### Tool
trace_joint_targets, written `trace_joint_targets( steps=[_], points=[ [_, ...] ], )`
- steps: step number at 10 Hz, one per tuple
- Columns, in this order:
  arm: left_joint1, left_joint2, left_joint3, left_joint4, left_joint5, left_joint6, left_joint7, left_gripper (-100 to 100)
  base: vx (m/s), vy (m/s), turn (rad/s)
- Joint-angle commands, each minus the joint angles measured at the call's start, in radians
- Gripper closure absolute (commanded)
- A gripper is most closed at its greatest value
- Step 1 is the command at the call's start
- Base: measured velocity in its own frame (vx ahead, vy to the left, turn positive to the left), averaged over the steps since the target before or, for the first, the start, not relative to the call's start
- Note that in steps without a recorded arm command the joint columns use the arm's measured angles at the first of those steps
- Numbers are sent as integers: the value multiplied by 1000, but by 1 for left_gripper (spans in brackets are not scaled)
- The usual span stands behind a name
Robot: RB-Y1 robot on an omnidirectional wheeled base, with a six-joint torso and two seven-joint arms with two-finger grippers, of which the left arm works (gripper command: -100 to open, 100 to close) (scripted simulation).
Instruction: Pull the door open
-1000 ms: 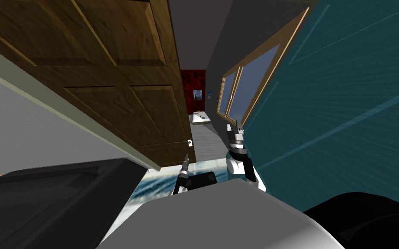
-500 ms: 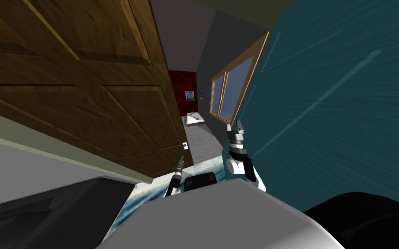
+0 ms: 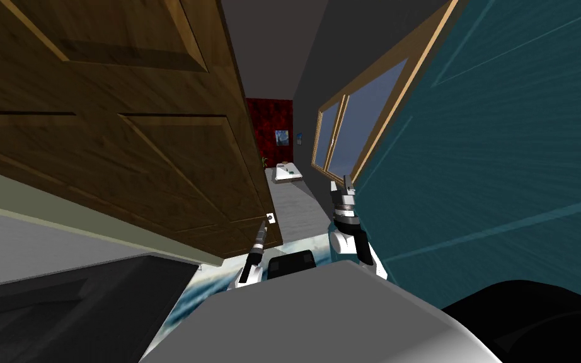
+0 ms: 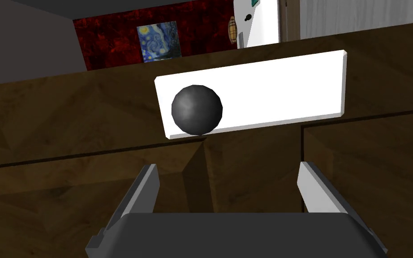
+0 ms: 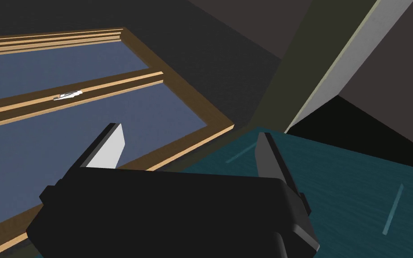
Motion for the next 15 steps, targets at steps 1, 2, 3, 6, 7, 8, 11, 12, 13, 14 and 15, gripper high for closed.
trace_joint_targets(
  steps=[1, 2, 3, 6, 7, 8, 11, 12, 13, 14, 15],
  points=[
    [-7, -27, -2, -10, 5, -12, 4, -100, 139, -120, 321],
    [-8, -35, -2, -12, 7, -14, 5, -100, 141, -110, 275],
    [-11, -50, -4, -12, 11, -17, 9, -100, 132, -56, 200],
    [-11, -62, -5, -13, 14, -17, 10, -100, 132, -97, 211],
    [-11, -62, -5, -13, 14, -17, 10, 100, -31, 15, -48],
    [-11, -62, -5, -13, 14, -17, 10, 100, -33, 27, -52],
    [-11, -62, -5, -13, 14, -17, 10, 100, -4, 8, -4],
    [-11, -62, -5, -13, 14, -17, 10, 100, 0, 0, 0],
    [-11, -62, -5, -13, 14, -17, 10, 100, 0, 0, 0],
    [-11, -62, -5, -13, 14, -17, 10, 100, 0, 0, 0],
    [-11, -62, -5, -13, 14, -17, 10, 100, 0, 0, 0]
  ],
)
